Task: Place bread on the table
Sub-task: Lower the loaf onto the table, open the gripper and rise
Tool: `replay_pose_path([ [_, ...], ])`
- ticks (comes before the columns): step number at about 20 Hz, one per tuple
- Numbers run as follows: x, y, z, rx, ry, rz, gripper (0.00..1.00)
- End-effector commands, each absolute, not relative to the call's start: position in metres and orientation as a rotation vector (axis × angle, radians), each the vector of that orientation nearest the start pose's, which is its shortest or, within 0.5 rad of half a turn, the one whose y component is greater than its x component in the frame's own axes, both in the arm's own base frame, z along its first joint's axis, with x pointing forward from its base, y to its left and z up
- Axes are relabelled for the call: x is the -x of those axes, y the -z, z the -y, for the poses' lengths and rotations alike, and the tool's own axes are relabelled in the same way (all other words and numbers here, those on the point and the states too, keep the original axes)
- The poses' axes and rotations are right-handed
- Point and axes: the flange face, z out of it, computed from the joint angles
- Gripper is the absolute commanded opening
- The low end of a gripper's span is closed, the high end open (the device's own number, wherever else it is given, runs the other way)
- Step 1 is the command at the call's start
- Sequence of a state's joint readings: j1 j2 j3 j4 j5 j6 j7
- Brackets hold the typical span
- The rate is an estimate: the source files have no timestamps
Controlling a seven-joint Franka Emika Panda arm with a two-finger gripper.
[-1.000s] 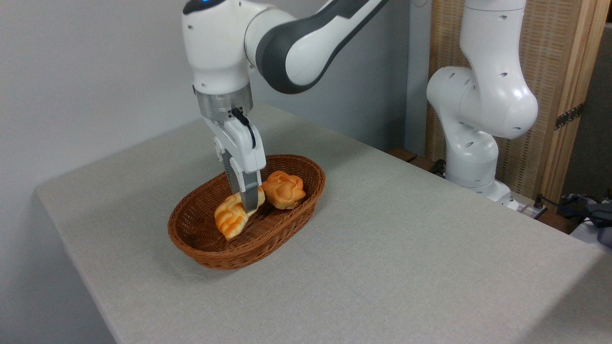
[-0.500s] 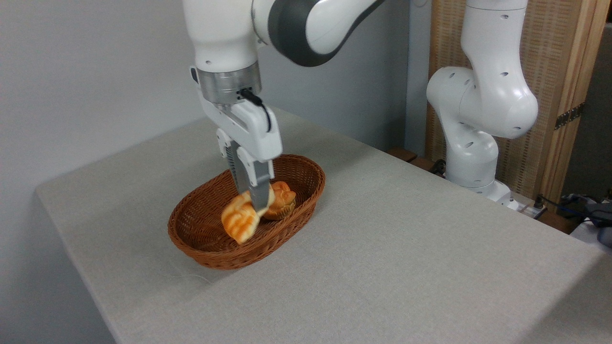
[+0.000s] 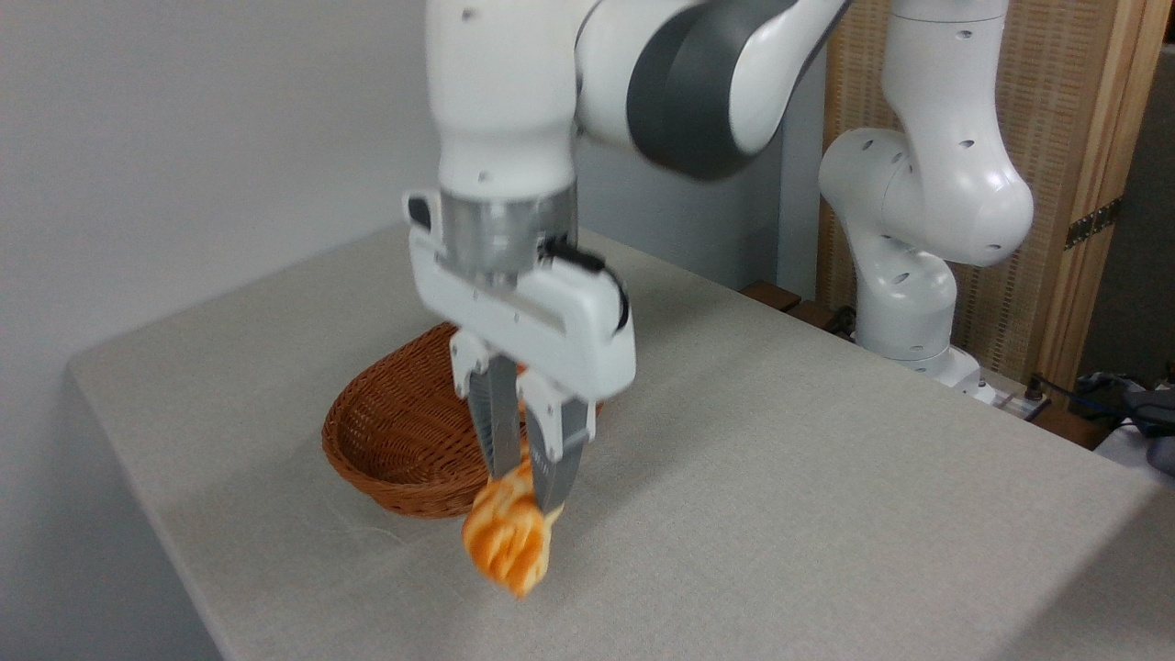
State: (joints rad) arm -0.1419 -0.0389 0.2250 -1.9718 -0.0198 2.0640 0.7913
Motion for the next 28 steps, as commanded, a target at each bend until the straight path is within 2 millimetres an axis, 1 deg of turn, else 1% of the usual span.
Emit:
replay_pose_path([
  [1,-0.574,-0.478,-0.046,2.895,0.214,-1.049,1.0],
  [3,-0.576,-0.475,-0.045,2.893,0.211,-1.05,1.0],
  [6,-0.576,-0.476,-0.046,2.891,0.213,-1.052,1.0],
  [10,-0.575,-0.482,-0.047,2.886,0.23,-1.051,1.0],
  [11,-0.573,-0.489,-0.048,2.884,0.247,-1.044,1.0],
  [12,-0.571,-0.501,-0.047,2.866,0.274,-1.052,1.0],
  [14,-0.573,-0.544,-0.041,2.842,0.358,-1.041,1.0],
  [15,-0.569,-0.56,-0.036,2.863,0.332,-1.054,1.0],
  [17,-0.56,-0.602,-0.011,2.884,0.216,-1.133,1.0],
  [18,-0.551,-0.622,0.009,2.9,0.128,-1.163,1.0],
  [19,-0.546,-0.629,0.027,2.914,0.09,-1.15,1.0],
  [20,-0.542,-0.634,0.046,2.931,0.07,-1.111,1.0],
  [21,-0.539,-0.635,0.061,2.954,0.055,-1.053,1.0],
  [22,-0.536,-0.634,0.079,2.956,0.047,-1.043,1.0],
  [23,-0.534,-0.633,0.088,2.947,0.039,-1.062,1.0],
  [26,-0.534,-0.624,0.093,2.928,-0.004,-1.096,1.0],
  [28,-0.535,-0.625,0.092,2.928,-0.002,-1.096,1.0],
])
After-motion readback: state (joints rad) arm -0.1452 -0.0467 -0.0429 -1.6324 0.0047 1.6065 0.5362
